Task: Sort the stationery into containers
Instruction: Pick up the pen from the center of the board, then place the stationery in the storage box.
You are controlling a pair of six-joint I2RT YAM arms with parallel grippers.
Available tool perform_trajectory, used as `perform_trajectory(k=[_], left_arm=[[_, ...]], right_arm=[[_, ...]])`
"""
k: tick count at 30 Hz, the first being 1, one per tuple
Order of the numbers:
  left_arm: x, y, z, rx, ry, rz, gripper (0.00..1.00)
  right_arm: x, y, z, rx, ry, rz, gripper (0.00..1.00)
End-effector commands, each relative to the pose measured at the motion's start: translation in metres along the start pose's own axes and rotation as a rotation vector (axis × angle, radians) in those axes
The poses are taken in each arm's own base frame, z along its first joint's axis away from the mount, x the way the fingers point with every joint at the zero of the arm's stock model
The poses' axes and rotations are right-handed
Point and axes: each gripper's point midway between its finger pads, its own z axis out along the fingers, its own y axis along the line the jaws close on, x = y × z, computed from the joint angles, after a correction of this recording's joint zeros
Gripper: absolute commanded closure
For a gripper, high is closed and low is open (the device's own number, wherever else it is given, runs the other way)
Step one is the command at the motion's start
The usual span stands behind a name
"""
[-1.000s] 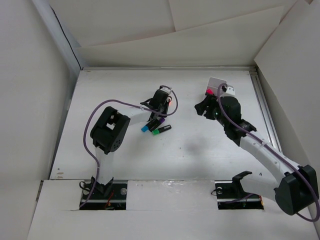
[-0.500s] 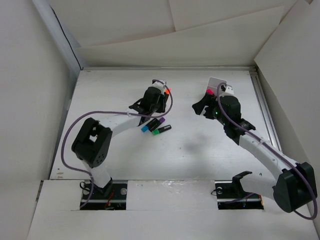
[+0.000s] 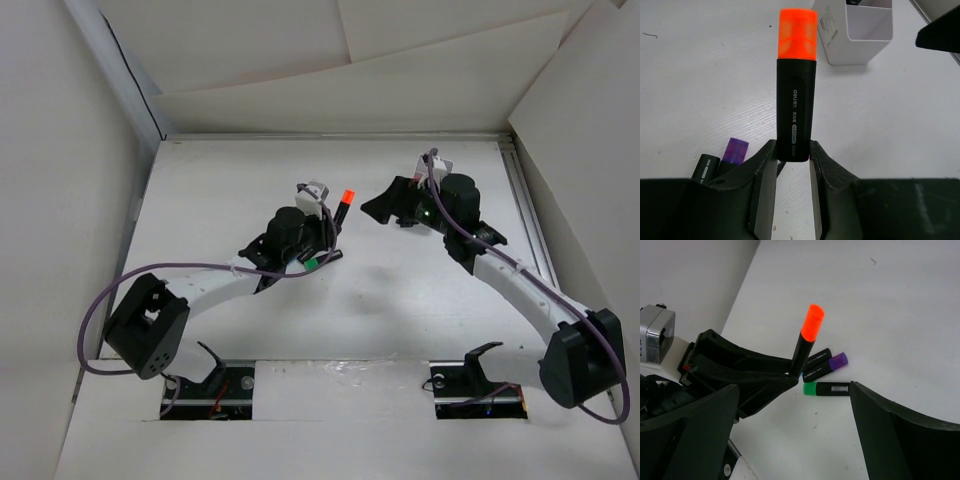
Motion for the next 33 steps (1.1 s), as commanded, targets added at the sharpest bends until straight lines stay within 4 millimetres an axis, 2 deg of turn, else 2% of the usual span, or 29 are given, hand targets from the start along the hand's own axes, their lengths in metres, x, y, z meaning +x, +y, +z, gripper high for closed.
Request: perform_trajectory(k=[1,2,5,7,9,11,17,19,24,27,33], left_arm=[[-0.037,-0.021,-0.014,0.102,-0.137,-0.022,1.00],[-0.032,-0.019,-0.015,0.099,-0.127,-0.022,1.00],[-0.032,-0.025,-0.016,0.135,-0.124,-0.019,1.00],[-0.032,-0.030,-0.019,0.159,-0.132,-0.026,1.00],[-0.031,-0.033,-0.020,0.181,-0.124,-0.024,1.00],[-0.034,-0.038,-0.023,0.202,-0.129,-0.022,1.00],[-0.038,-0.041,-0.029,0.222,-0.147,-0.019,1.00],[-0.033,-0.044,-0.030,0.241,-0.130,-0.017,1.00],[-0.032,-0.045,-0.030,0.250,-0.127,-0.016,1.00],[-0.029,-0.044,-0.028,0.247,-0.118,-0.017,1.00],[-0.024,-0.046,-0.024,0.261,-0.099,-0.016,1.00]], right_arm=[[-0.008,0.025,0.008,-0.103,-0.003,-0.045,0.02],[-0.007,0.030,0.009,-0.117,-0.002,-0.051,0.02],[-0.001,0.029,0.021,-0.123,0.027,-0.037,0.02],[0.005,0.038,0.029,-0.143,0.050,-0.042,0.02],[0.011,0.037,0.033,-0.136,0.063,-0.039,0.02],[0.007,0.037,0.037,-0.133,0.051,-0.042,0.04],[0.001,0.037,0.044,-0.122,0.021,-0.040,0.18],[0.002,0.033,0.050,-0.107,0.024,-0.026,0.27],[-0.005,0.027,0.058,-0.101,0.002,-0.018,0.35],[-0.010,0.026,0.060,-0.100,-0.012,-0.009,0.43],[-0.018,0.031,0.062,-0.125,-0.045,-0.006,0.66]])
